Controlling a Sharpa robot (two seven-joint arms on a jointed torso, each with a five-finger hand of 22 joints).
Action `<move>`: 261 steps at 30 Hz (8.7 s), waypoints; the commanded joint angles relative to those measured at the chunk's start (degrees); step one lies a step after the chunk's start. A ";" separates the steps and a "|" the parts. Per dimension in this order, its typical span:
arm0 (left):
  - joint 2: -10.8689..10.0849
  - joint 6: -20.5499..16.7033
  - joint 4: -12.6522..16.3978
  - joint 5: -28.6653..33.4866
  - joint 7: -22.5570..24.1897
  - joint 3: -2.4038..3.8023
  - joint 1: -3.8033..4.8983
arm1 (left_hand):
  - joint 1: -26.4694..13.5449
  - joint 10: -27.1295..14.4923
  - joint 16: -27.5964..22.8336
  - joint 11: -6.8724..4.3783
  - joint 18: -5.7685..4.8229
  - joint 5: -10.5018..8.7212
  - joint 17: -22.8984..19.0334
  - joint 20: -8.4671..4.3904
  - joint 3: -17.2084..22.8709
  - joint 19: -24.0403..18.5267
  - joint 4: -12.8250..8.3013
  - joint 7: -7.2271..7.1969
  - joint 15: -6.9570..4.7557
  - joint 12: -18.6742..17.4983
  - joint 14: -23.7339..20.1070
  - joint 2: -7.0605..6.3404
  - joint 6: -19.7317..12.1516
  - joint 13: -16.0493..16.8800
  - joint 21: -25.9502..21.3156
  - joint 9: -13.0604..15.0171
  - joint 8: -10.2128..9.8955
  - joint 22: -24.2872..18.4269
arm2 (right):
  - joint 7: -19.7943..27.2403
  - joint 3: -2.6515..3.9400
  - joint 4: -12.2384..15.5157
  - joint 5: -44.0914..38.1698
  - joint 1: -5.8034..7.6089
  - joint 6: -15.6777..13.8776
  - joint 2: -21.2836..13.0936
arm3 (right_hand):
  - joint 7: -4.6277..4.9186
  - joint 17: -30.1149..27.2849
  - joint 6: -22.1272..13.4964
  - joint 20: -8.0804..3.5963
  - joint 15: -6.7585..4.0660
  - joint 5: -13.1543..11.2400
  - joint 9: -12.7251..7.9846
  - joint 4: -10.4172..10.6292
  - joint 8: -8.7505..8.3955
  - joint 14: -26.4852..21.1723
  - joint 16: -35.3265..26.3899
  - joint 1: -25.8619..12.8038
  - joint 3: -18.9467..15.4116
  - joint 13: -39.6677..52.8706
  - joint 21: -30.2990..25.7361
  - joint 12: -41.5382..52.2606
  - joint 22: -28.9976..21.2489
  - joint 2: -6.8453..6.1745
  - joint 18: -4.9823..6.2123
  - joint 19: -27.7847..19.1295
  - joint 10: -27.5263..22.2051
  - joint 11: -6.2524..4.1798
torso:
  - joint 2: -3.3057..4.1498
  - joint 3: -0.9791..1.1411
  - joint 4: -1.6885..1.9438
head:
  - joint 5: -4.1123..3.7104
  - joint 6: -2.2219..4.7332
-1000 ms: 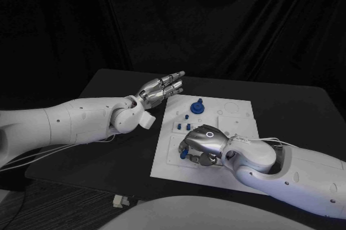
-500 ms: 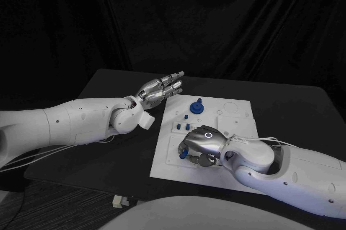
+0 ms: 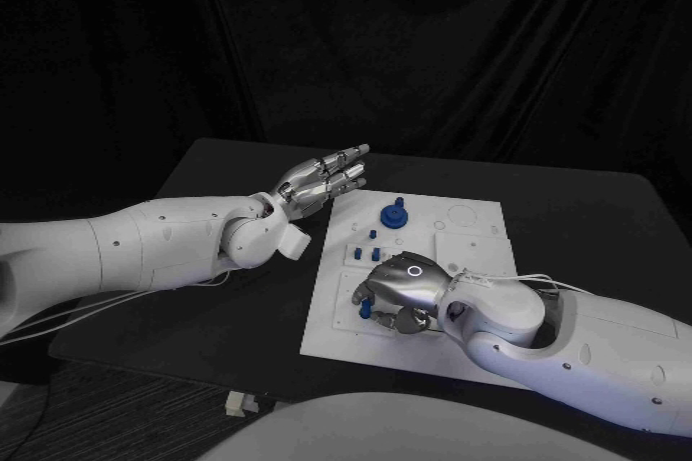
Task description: Assemble the parts on the task board
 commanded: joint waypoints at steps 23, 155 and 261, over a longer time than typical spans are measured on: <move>-0.10 0.64 -0.02 0.31 0.58 0.06 -0.24 | 0.55 0.08 -0.21 0.36 0.91 0.36 -0.09 -0.39 -0.03 0.05 -0.29 0.21 0.11 0.27 -0.02 0.37 0.17 0.07 0.10 0.04 0.22 -0.04 | 4.11 0.03 6.10 1.44 4.19 -17.98 -9.45 | -4.72 0.42 -10.01 -0.46 -0.37 -13.06 -4.58 10.90 -1.05 1.47 0.38 -0.31 -15.35 3.49 -1.87 6.27 8.79 -2.46 0.34 -0.76 -15.83 0.80 | -0.02 0.01 -0.02 | -0.46 -0.01; 0.84 2.47 -1.31 0.30 -1.29 0.07 -2.27 | 1.28 0.17 -0.21 3.13 0.96 1.97 -0.09 0.31 0.48 0.13 -0.92 0.46 0.16 0.95 -0.02 1.43 0.26 0.18 0.14 0.07 0.36 0.03 | -32.13 0.02 3.40 48.16 7.43 10.12 -18.51 | -7.96 15.07 18.49 -7.33 -7.63 15.35 29.24 10.09 11.52 6.00 7.78 -22.01 -10.16 80.90 14.42 69.44 12.75 1.88 -2.72 5.01 31.88 -9.71 | -0.22 -0.23 -0.02 | -2.76 -0.01; 1.00 3.59 -1.53 0.30 -2.20 0.07 -2.71 | 1.51 0.14 -0.21 2.56 0.97 2.73 -0.09 0.53 0.65 0.13 -1.59 1.82 0.55 0.94 -0.02 1.55 0.97 0.17 0.14 0.19 0.63 -0.05 | -29.89 0.02 4.69 52.31 6.57 1.94 -15.60 | -6.38 15.07 16.87 -6.38 -6.57 -13.05 33.19 11.16 6.06 6.00 7.78 -35.27 -34.39 80.90 12.42 69.44 12.19 1.77 -2.30 4.39 31.88 -8.37 | -0.24 -0.21 0.00 | -1.87 -0.01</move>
